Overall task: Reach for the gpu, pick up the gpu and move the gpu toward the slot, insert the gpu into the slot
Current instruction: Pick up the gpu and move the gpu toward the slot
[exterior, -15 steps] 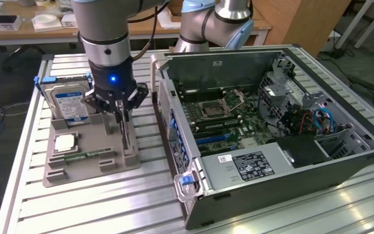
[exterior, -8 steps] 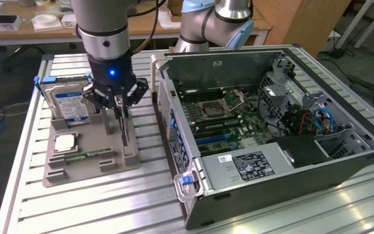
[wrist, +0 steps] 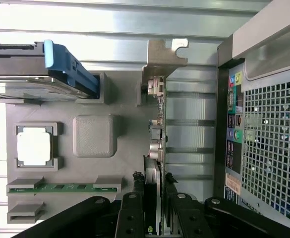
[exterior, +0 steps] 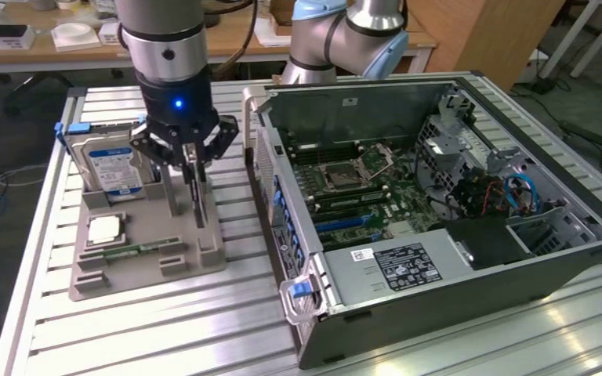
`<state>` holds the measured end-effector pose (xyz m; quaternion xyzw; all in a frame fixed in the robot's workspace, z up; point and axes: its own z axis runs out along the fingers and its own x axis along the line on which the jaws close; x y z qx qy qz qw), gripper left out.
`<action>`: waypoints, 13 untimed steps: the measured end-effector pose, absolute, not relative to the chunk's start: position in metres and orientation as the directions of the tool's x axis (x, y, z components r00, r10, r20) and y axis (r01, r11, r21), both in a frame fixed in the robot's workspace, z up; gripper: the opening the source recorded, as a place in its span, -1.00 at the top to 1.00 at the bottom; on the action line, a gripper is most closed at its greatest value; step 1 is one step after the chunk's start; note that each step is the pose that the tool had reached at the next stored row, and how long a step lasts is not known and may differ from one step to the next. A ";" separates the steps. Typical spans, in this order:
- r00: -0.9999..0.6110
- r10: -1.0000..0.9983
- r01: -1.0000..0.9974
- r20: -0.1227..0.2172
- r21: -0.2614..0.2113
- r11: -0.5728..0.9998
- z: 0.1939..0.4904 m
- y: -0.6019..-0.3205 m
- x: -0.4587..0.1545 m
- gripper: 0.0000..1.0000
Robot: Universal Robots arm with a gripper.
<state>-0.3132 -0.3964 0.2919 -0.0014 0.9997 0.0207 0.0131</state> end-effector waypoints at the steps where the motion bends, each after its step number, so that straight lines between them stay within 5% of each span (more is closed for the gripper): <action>1: -1.000 -0.002 -0.003 -0.026 0.041 0.999 0.293 -0.396 -0.313 0.48; 13: -1.000 -0.002 -0.003 -0.026 0.041 0.999 0.308 -0.396 -0.313 0.48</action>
